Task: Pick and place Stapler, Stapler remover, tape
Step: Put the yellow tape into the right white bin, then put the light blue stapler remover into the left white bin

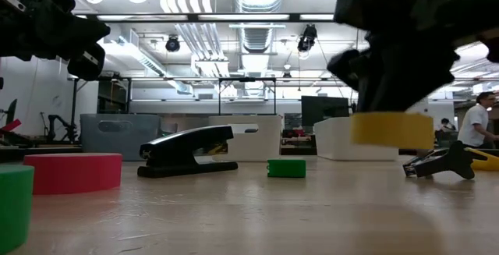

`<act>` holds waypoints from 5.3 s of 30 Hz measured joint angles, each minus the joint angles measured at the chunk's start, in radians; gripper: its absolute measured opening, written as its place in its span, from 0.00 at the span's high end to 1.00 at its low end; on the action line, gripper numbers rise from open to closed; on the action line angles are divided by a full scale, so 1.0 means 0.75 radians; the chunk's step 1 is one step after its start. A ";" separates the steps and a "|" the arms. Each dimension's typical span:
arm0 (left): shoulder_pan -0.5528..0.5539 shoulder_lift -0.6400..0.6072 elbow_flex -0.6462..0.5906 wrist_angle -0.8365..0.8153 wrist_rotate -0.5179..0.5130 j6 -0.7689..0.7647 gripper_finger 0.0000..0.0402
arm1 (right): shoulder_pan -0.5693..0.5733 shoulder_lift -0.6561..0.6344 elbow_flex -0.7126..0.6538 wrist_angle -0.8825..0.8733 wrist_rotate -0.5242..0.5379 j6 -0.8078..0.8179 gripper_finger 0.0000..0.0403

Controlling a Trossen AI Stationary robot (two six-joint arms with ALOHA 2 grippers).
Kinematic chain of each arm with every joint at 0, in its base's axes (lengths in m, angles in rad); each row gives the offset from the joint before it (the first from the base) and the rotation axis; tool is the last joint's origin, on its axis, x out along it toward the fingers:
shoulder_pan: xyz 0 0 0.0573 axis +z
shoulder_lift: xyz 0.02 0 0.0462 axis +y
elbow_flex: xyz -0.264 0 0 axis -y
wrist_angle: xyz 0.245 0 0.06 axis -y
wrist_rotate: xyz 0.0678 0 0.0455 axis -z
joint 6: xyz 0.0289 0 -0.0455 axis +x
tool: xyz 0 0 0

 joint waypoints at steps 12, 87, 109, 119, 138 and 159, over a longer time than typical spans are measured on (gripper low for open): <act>0.000 0.000 0.000 0.000 0.000 0.000 0.94 | -0.109 -0.238 0.157 -0.487 0.406 -0.082 0.89; 0.000 0.000 0.000 0.000 0.000 0.000 0.94 | -1.516 0.006 0.110 -0.297 -0.035 -0.297 0.88; 0.000 0.000 0.000 0.000 0.000 0.000 0.94 | -1.516 -0.127 0.095 -0.298 -0.016 -0.286 0.69; 0.000 0.000 0.000 0.000 0.000 0.000 0.94 | -1.389 -0.438 -0.017 -0.532 -0.173 -0.155 0.58; 0.000 0.000 0.000 0.000 0.000 0.000 0.94 | -0.166 -0.897 -0.362 -0.610 -0.204 0.911 0.66; 0.000 0.001 0.000 -0.001 0.000 0.000 0.94 | 0.269 -0.476 -0.327 -0.595 -0.270 1.568 0.71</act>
